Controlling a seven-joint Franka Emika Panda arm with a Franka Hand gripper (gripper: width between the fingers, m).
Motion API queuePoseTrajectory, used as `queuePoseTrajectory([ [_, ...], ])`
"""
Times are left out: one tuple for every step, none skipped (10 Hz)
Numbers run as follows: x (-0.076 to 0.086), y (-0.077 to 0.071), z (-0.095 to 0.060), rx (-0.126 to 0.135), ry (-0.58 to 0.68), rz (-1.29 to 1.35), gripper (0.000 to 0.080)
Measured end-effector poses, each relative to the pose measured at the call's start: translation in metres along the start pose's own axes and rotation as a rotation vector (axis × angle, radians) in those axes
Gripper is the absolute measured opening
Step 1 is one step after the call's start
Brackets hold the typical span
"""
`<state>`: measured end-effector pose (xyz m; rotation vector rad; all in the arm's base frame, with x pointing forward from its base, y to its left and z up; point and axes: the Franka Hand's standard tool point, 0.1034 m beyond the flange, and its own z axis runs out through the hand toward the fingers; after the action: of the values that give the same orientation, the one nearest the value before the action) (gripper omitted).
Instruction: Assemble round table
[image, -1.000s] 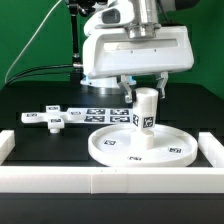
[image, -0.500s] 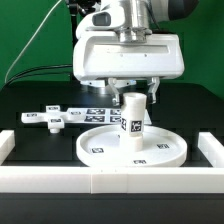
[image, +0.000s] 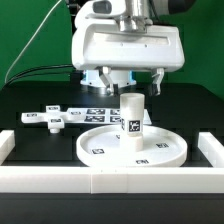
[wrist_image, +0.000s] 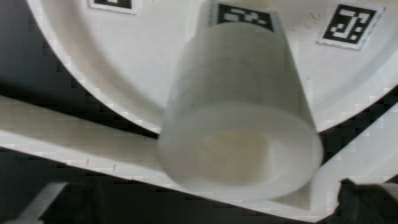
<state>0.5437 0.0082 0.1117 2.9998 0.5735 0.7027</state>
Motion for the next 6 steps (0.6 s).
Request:
queuePoseTrajectory([
  [0.0068, 0.0036, -0.0114, 0.005, -0.006, -0.002, 0.0648],
  [0.013, 0.0066, -0.0212, 0.0, 0.001, -0.003, 0.0648],
  [0.0095, 0.0056, -0.0184, 0.001, -0.004, -0.002, 0.0648],
  [0.0072, 0.0046, -0.016, 0.005, -0.009, 0.0, 0.0648],
  [0.0074, 0.004, -0.0163, 0.008, -0.011, 0.002, 0.0648],
  [0.0071, 0.0019, -0.0152, 0.018, -0.021, 0.014, 0.0648],
])
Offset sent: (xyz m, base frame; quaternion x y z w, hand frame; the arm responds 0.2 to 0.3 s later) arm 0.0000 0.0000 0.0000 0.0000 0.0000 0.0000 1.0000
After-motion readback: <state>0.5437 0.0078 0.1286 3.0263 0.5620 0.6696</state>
